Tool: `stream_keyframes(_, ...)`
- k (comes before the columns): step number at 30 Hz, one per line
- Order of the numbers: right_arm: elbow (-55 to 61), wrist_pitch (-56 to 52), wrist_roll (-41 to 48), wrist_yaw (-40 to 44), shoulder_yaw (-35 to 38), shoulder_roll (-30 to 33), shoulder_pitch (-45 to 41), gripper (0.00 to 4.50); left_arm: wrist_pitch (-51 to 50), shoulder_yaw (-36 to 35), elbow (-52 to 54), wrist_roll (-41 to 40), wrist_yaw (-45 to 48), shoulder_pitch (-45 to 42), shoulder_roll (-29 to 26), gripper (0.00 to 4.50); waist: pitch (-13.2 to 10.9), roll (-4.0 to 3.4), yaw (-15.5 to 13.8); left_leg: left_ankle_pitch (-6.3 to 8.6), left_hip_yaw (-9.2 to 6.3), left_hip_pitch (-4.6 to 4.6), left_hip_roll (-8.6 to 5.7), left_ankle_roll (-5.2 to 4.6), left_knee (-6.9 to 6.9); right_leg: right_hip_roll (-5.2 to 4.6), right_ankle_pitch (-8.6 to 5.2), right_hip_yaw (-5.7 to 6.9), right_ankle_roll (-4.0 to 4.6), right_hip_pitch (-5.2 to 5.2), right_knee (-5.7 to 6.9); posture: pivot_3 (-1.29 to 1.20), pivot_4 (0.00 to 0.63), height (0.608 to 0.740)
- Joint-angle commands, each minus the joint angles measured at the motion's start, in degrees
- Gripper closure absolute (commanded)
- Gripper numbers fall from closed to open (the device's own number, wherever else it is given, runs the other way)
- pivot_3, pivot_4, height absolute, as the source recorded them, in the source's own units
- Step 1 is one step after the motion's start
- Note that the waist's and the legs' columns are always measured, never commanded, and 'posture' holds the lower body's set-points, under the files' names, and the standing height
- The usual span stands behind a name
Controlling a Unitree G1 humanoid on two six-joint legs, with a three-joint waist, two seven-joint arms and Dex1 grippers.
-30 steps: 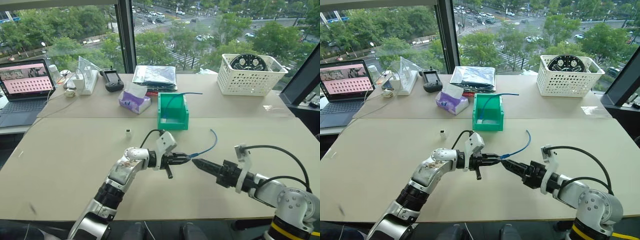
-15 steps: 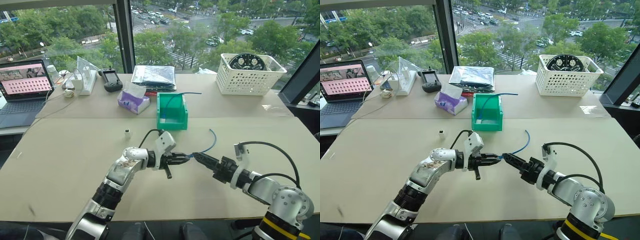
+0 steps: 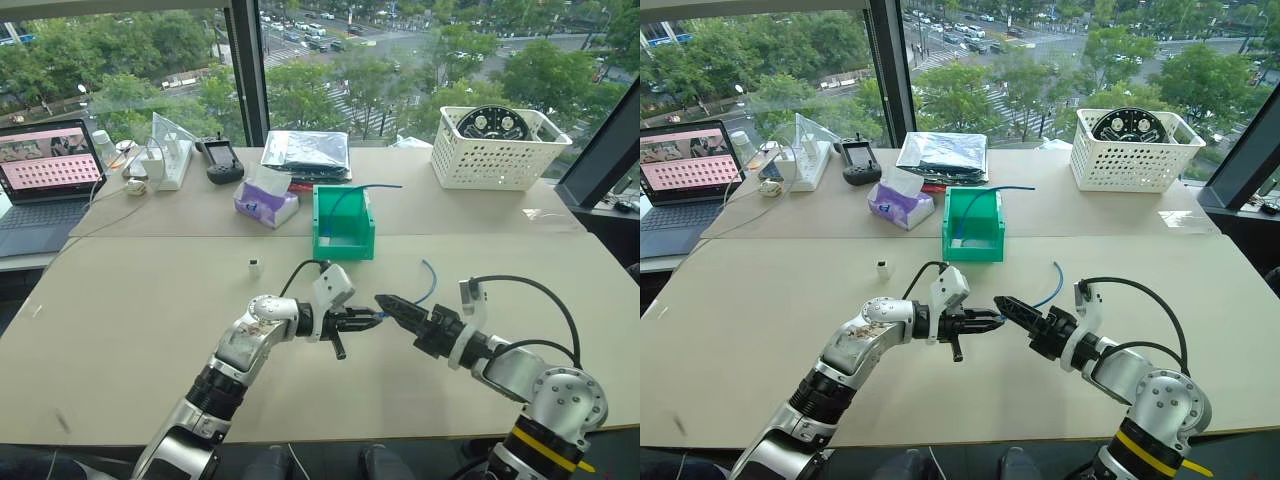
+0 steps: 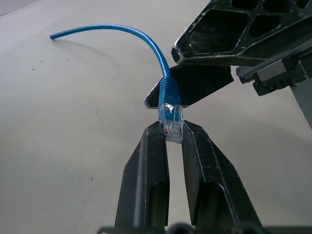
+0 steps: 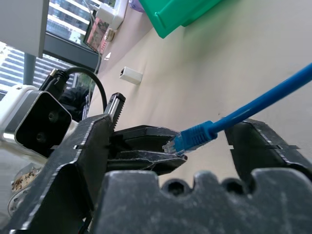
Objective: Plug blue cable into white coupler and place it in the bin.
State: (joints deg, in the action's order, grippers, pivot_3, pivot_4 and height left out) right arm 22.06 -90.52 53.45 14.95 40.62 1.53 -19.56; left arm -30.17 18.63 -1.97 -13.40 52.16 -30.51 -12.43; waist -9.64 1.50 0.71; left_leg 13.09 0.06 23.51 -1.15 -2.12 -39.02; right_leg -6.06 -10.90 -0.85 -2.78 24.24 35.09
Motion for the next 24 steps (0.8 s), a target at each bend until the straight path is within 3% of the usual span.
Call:
stream_keyframes(1,0.98,-0.6,3.29,-0.8,0.86,-0.25,-0.75,1.78,1.07,0.07,1.83,-0.51,-0.02,-0.43,0.3,4.5,0.0,0.0,-0.01,0.0,0.0,0.0,0.0,0.0,0.0,0.0,0.0,0.0,0.0,0.0,0.0,0.0,0.15,0.736)
stream_keyframes(9,1.03,-1.45,5.15,-1.67,0.28,0.54,-0.09,4.47,1.09,-0.01,1.61,-0.64,-0.14,-0.45,0.44,4.5,0.0,0.0,0.02,0.0,0.01,0.0,0.0,0.0,0.02,0.0,-0.01,0.0,-0.01,0.01,-0.01,0.0,0.15,0.736)
stream_keyframes(17,2.02,-1.91,7.92,-0.45,-1.89,1.58,0.94,4.47,1.04,-0.14,1.59,-0.64,-0.32,-0.35,0.53,4.5,0.0,0.0,0.03,0.0,0.01,0.0,0.0,0.0,0.02,0.0,-0.01,0.0,-0.02,0.01,-0.02,0.0,0.15,0.736)
stream_keyframes(19,1.97,-1.85,8.53,-0.22,-2.38,2.18,1.13,3.62,1.01,-0.14,1.61,-0.67,-0.34,-0.32,0.53,4.5,0.0,0.0,0.03,0.0,0.01,0.0,0.01,0.0,0.02,0.0,-0.01,0.0,-0.02,0.0,-0.03,0.0,0.15,0.736)
stream_keyframes(22,1.82,-0.94,8.21,-0.89,-3.13,2.86,1.4,2.78,0.96,-0.13,1.62,-0.72,-0.33,-0.31,0.56,4.5,0.0,0.0,0.04,0.0,0.01,0.01,0.01,0.0,0.02,0.0,-0.01,0.0,-0.02,0.01,-0.03,0.0,0.15,0.736)
stream_keyframes(24,1.45,-0.37,8.68,-1.33,-3.05,3.16,1.37,2.78,0.95,-0.09,1.61,-0.73,-0.33,-0.31,0.57,4.5,0.0,0.0,0.05,0.0,0.0,0.0,0.01,0.0,0.03,0.0,-0.02,0.0,-0.02,0.01,-0.03,0.0,0.15,0.736)
